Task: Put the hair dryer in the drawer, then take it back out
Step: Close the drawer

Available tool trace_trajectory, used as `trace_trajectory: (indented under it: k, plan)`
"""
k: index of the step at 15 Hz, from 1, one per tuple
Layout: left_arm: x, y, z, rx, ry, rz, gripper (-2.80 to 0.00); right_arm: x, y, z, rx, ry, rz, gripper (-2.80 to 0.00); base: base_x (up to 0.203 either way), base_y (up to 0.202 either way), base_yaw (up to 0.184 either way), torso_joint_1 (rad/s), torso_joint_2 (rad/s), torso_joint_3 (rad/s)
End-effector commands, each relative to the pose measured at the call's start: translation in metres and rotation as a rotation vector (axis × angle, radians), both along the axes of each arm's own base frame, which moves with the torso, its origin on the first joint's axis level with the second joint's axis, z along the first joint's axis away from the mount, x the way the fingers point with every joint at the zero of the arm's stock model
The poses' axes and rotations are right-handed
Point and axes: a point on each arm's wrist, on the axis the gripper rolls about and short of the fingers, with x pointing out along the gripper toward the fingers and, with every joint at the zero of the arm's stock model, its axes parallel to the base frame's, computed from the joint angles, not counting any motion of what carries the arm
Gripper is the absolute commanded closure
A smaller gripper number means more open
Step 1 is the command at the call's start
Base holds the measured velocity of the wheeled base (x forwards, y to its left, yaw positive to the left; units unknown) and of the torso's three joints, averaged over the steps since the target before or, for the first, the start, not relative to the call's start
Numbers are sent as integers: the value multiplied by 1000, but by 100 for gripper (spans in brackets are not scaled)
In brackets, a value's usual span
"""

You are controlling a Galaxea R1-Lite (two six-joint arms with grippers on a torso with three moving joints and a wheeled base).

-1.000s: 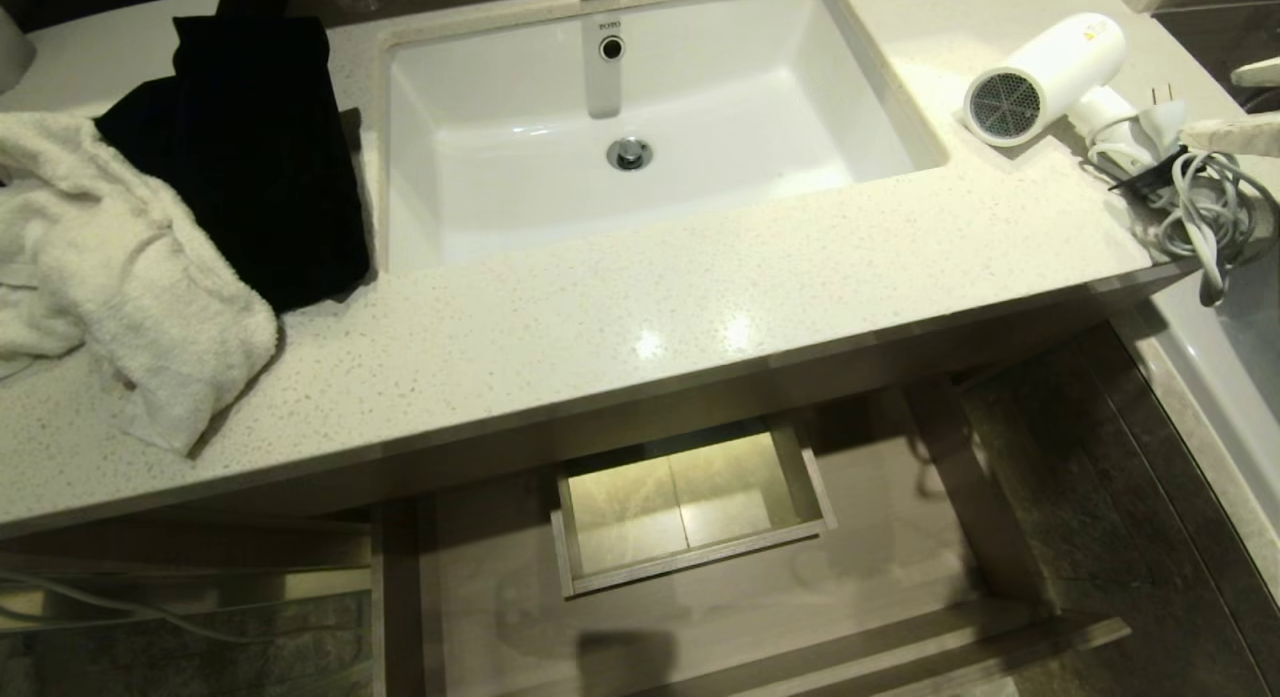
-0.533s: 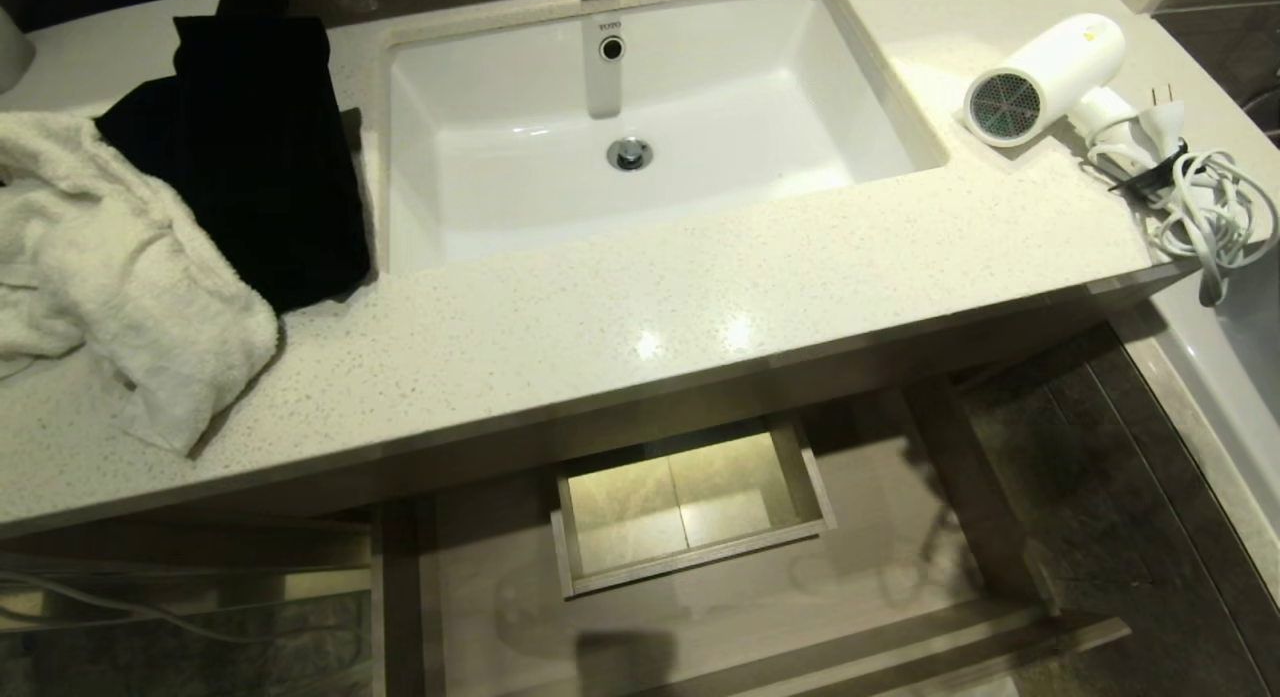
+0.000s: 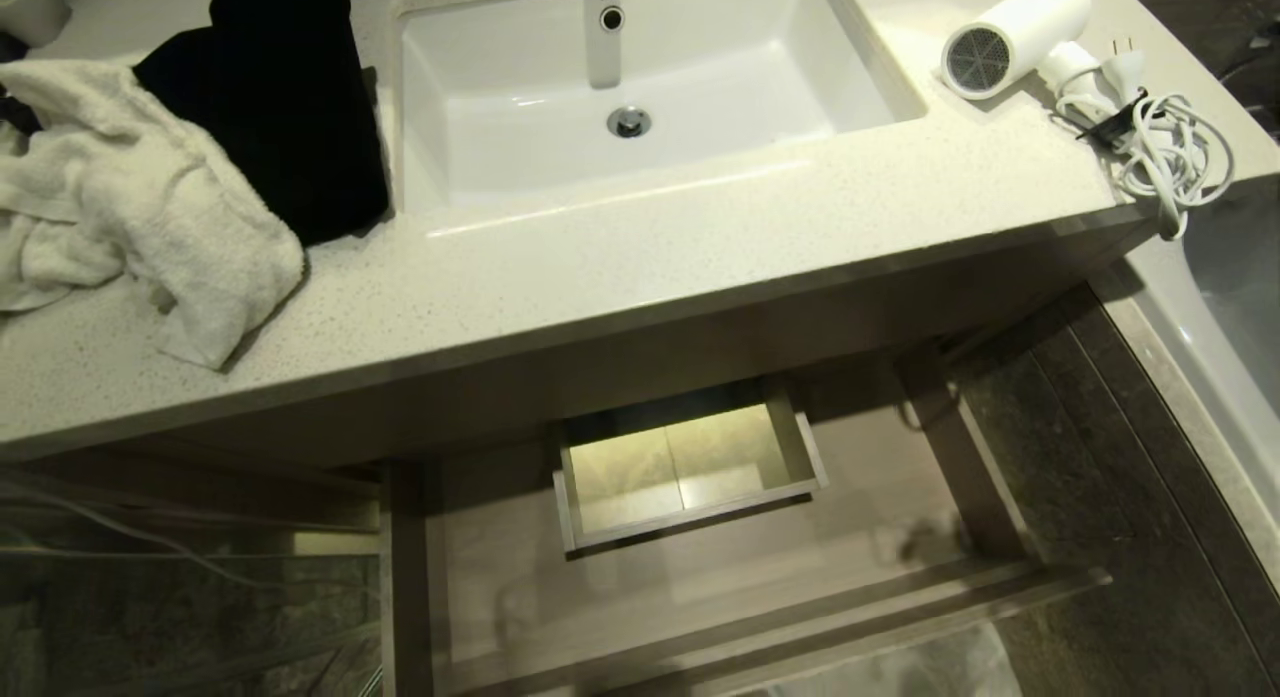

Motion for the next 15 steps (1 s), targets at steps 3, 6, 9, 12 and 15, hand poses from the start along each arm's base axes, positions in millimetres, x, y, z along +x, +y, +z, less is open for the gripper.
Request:
trace_trajectory:
  k: [3,6,9,12,15]
  plan:
    - [0,0,0,0,-1,-1,0,-23,12,-12,-24,-42,0,0,0,0,0,-319,103,-213]
    - [0,0,0,0,-2,-1,0,-31,16,-18,-26,-46,-3,0,0,0,0,-305,59,-240]
    - [0,0,0,0,-2,-1,0,-32,16,-21,-26,-45,-17,0,0,0,0,-283,28,-257]
    - [0,0,0,0,-1,-1,0,-32,16,-25,-25,-41,-20,0,0,0,0,-274,102,-165]
    - [0,0,0,0,-1,-1,0,-32,16,-29,-19,-28,-29,0,0,0,0,-206,318,91]
